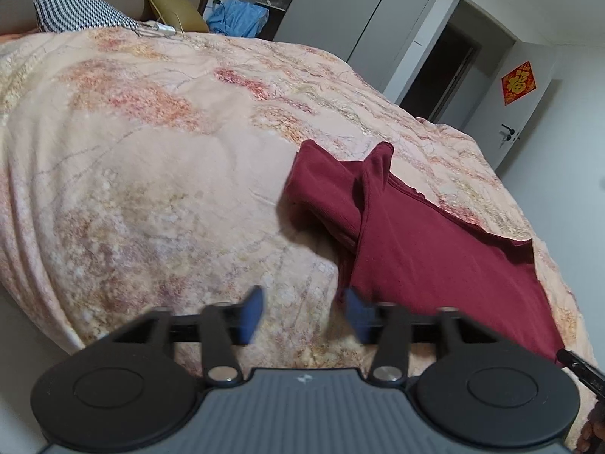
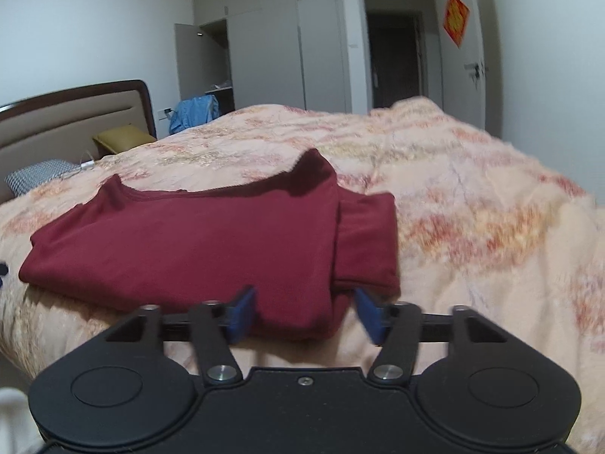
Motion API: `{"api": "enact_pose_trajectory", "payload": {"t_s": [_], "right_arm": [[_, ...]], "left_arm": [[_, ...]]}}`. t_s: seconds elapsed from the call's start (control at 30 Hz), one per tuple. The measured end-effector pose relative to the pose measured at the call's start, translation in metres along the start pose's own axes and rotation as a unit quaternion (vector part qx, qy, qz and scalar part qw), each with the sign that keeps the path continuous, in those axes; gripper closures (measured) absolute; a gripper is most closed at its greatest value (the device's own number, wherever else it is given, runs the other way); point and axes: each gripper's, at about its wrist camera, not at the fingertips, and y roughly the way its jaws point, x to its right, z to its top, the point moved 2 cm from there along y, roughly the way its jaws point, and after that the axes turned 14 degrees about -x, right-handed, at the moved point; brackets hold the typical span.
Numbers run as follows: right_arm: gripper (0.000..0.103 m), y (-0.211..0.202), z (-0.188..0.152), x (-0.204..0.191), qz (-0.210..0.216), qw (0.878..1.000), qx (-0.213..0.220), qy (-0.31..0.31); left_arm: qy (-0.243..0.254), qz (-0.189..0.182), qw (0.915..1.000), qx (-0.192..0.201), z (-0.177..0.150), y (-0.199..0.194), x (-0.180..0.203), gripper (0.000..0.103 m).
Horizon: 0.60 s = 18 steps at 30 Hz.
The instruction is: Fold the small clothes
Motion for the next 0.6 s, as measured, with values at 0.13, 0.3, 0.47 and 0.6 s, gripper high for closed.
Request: {"api": "enact_pose_trajectory", "payload": {"t_s": [0.13, 0.3, 0.47, 0.6], "right_arm": [[0.014, -0.001, 0.006, -0.016, 0.002, 0.999, 0.017, -0.027], [0.001, 0.005, 0.021, -0.043, 0.018, 0.997, 0.041, -0.058], [0.001, 0.024, 0.036, -0.074, 0.022, 0.994, 0.053, -0.093], [0.001, 0.043, 0.042, -0.097, 0.023, 0.992, 0.061, -0.109]], "left_arm": [[0.012, 0.013, 0.9998, 0.006, 0.003, -0.002, 0.007, 0.015], [0.027, 0.032, 0.9989, 0.019, 0.009, -0.004, 0.014, 0.000], [0.034, 0.035, 0.9986, 0.018, 0.016, -0.001, 0.019, 0.000], [0.034, 0.031, 0.9989, 0.012, 0.018, 0.005, 0.022, 0.000]]}}
